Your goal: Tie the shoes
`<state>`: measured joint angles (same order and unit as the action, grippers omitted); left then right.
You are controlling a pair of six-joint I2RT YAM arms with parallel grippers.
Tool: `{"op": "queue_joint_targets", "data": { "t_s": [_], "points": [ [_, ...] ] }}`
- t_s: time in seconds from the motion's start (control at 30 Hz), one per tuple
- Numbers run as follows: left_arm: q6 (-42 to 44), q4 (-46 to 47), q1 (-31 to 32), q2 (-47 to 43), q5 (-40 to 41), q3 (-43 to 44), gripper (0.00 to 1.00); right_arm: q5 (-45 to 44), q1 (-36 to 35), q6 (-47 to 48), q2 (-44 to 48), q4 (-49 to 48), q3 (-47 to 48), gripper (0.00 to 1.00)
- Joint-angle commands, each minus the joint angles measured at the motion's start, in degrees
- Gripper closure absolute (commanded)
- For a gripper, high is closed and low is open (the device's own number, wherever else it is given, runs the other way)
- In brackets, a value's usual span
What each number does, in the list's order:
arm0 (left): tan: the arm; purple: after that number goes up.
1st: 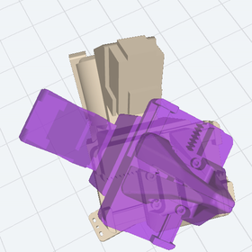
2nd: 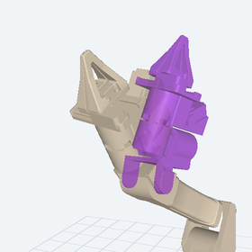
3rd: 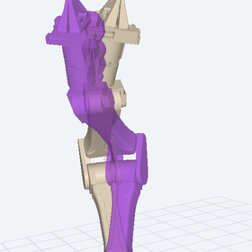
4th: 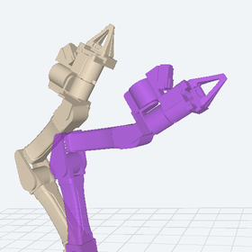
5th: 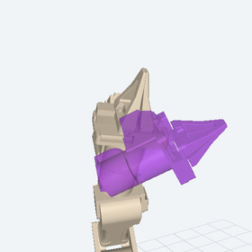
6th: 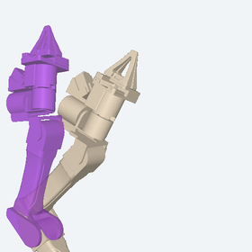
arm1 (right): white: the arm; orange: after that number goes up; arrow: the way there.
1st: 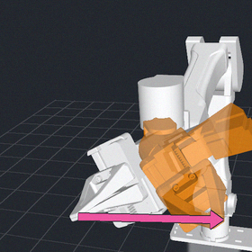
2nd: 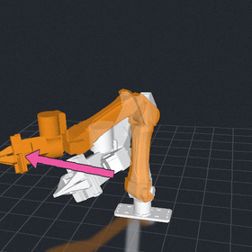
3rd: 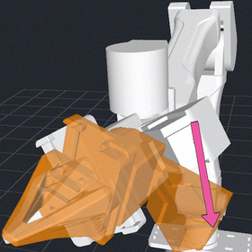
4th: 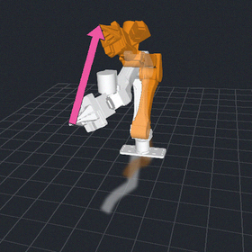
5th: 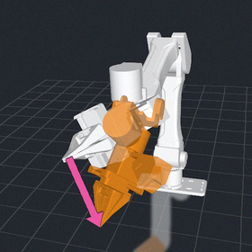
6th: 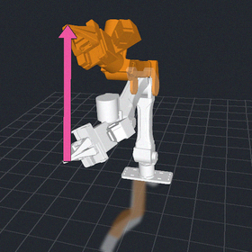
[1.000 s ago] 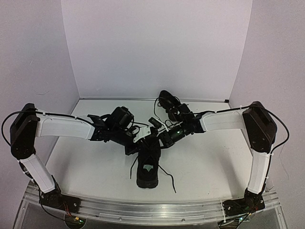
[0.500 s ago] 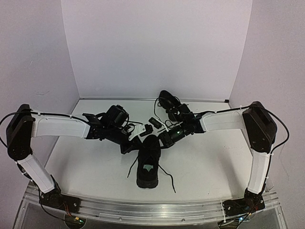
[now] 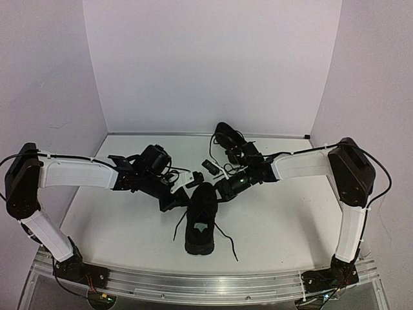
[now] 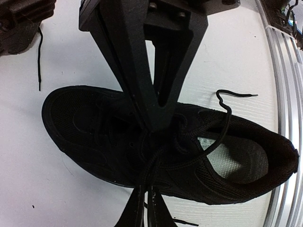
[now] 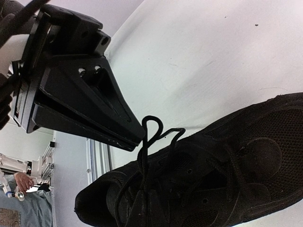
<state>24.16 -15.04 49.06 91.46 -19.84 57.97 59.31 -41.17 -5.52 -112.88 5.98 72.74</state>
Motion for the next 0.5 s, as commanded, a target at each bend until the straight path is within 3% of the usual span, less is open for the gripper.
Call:
{"op": "queue_joint_targets", "data": {
  "t_s": [0.0, 0.23, 0.47],
  "points": [
    [-0.1, 1.9, -0.2, -4.4, -0.7, -0.8, 0.92, -0.2, 0.0, -0.8, 3.8, -3.7, -0.9, 1.0],
    [3.8, 5.3, 1.4, -8.9, 4.0, -3.2, 0.78, -0.2, 0.2, -1.2, 3.9, -4.4, -1.2, 1.0],
    [11.7, 7.1, 4.5, -8.4, 6.5, -3.6, 0.76, -0.2, 0.8, -1.7, 4.6, -4.7, -1.6, 1.0]
  ]
}}
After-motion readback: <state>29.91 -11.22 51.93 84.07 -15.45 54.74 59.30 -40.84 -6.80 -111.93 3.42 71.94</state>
